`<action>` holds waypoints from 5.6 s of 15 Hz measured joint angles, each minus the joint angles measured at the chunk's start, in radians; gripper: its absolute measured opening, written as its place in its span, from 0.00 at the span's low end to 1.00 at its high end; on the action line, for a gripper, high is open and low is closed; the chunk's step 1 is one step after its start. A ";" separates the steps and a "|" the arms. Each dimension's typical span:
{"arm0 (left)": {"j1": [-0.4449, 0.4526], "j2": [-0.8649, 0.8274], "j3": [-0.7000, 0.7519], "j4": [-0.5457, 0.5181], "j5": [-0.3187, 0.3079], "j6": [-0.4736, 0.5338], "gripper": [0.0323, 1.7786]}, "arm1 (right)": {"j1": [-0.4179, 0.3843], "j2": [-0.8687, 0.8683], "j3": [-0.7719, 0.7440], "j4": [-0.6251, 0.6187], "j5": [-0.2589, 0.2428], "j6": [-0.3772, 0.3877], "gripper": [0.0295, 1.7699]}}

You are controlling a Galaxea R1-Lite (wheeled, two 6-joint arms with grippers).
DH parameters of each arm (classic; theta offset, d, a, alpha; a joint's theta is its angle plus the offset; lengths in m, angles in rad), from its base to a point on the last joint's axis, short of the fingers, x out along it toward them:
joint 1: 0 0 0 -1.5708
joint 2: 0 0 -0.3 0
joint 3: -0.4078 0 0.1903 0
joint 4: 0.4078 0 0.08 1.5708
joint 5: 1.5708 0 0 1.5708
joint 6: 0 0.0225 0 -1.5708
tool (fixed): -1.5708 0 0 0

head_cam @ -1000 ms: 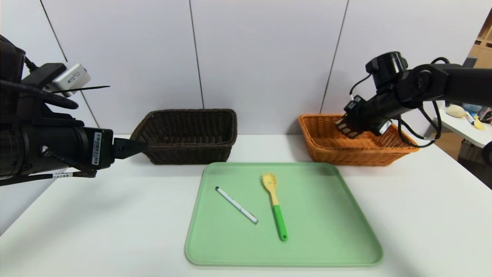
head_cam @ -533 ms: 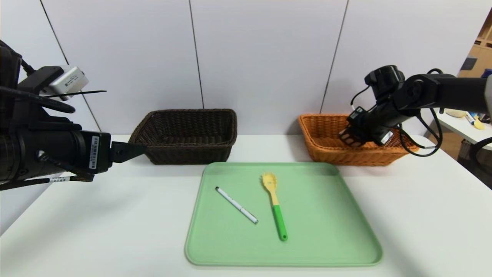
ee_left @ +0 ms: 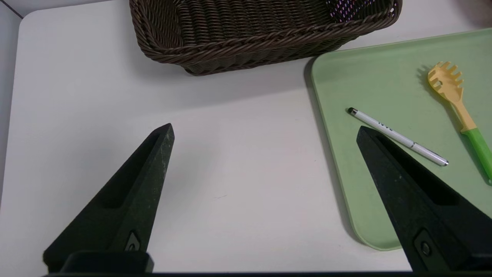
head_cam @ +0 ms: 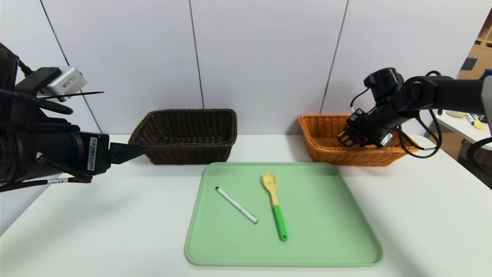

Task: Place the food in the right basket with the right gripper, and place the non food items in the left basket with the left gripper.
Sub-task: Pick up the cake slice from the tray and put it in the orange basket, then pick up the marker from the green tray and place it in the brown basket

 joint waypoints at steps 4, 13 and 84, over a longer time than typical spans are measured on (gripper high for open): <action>0.000 -0.003 0.001 0.001 0.000 -0.002 0.95 | 0.000 -0.001 -0.001 0.002 0.000 0.000 0.75; 0.000 -0.018 0.010 0.006 0.003 -0.006 0.95 | 0.018 -0.124 -0.001 -0.013 -0.005 -0.079 0.90; -0.431 0.864 -0.845 0.738 0.020 -1.014 0.95 | 0.226 -0.819 0.732 0.224 -0.038 -0.749 0.96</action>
